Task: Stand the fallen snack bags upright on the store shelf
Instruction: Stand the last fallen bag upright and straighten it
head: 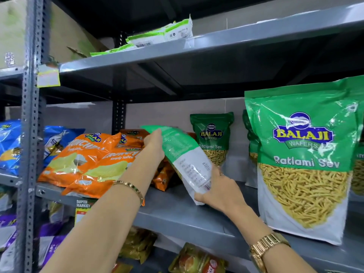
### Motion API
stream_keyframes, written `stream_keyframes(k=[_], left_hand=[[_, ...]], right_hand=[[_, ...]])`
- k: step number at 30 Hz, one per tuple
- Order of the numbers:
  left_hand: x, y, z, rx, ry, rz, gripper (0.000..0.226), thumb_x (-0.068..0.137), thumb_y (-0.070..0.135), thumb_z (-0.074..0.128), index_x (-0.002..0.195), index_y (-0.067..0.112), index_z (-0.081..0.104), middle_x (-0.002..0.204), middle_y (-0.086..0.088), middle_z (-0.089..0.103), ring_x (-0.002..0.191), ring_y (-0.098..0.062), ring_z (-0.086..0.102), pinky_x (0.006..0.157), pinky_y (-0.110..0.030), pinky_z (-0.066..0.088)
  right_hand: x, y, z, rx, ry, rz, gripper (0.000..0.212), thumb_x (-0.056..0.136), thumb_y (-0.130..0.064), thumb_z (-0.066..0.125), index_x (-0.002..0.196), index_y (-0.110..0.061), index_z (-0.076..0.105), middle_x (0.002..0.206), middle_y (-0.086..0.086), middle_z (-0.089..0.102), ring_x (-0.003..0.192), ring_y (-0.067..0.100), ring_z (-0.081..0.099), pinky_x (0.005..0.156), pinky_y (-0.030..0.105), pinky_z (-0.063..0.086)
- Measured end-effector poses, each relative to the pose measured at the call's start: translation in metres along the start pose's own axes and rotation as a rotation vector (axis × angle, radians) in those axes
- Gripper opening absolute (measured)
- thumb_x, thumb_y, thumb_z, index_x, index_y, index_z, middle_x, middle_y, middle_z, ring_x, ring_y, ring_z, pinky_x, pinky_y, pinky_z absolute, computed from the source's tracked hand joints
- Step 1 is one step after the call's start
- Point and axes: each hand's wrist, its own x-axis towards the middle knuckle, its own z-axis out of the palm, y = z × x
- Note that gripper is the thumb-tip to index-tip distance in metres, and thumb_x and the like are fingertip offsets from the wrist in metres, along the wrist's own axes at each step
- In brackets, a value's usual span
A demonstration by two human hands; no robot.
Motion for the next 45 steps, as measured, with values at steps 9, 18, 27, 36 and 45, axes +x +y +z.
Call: stream_keyframes(k=[9,18,27,36,45], left_hand=[[-0.029,0.032,0.050,0.271,-0.205,0.259,0.022,0.086,0.026,0.054,0.071,0.014,0.044,0.067,0.004,0.044,0.061,-0.008,0.043,0.052,-0.023,0.035],[-0.027,0.022,0.037,0.323,-0.428,0.261,0.058,0.070,0.054,0.062,0.109,0.012,0.060,0.119,-0.010,0.063,0.110,-0.027,0.058,0.103,-0.045,0.040],[0.007,-0.043,-0.002,0.216,-0.623,0.064,0.073,0.057,0.065,0.059,0.116,0.022,0.055,0.132,-0.010,0.053,0.111,-0.019,0.052,0.103,-0.044,0.037],[0.028,-0.089,0.004,0.058,-0.787,-0.199,0.069,0.062,0.069,0.046,0.105,0.019,0.066,0.102,-0.005,0.073,0.100,-0.022,0.065,0.087,-0.039,0.045],[0.021,-0.094,0.000,0.303,-0.610,0.019,0.093,0.029,0.071,0.074,0.105,0.020,0.061,0.112,0.000,0.064,0.113,-0.021,0.056,0.100,-0.034,0.039]], right_hand=[[-0.001,0.000,0.012,0.301,-0.172,0.108,0.079,0.062,-0.049,0.067,0.129,-0.017,0.038,0.127,0.009,0.056,0.115,0.029,0.053,0.084,0.034,0.045],[-0.002,0.000,0.014,0.353,-0.158,0.134,0.113,0.057,-0.062,0.068,0.145,-0.016,0.013,0.138,0.008,0.049,0.125,0.029,0.047,0.096,0.038,0.043],[-0.002,-0.006,0.009,0.380,0.131,-0.002,0.111,0.063,-0.065,0.063,0.146,-0.023,0.001,0.133,0.007,0.054,0.116,0.028,0.055,0.090,0.038,0.047],[0.010,0.002,0.015,0.602,0.034,0.015,0.085,0.072,-0.026,0.061,0.144,-0.034,0.016,0.125,0.003,0.057,0.103,0.017,0.055,0.079,0.026,0.042],[0.021,0.019,0.015,0.726,0.097,0.277,0.035,0.085,-0.010,0.041,0.116,-0.011,0.057,0.113,0.013,0.062,0.098,0.028,0.055,0.070,0.028,0.038]])
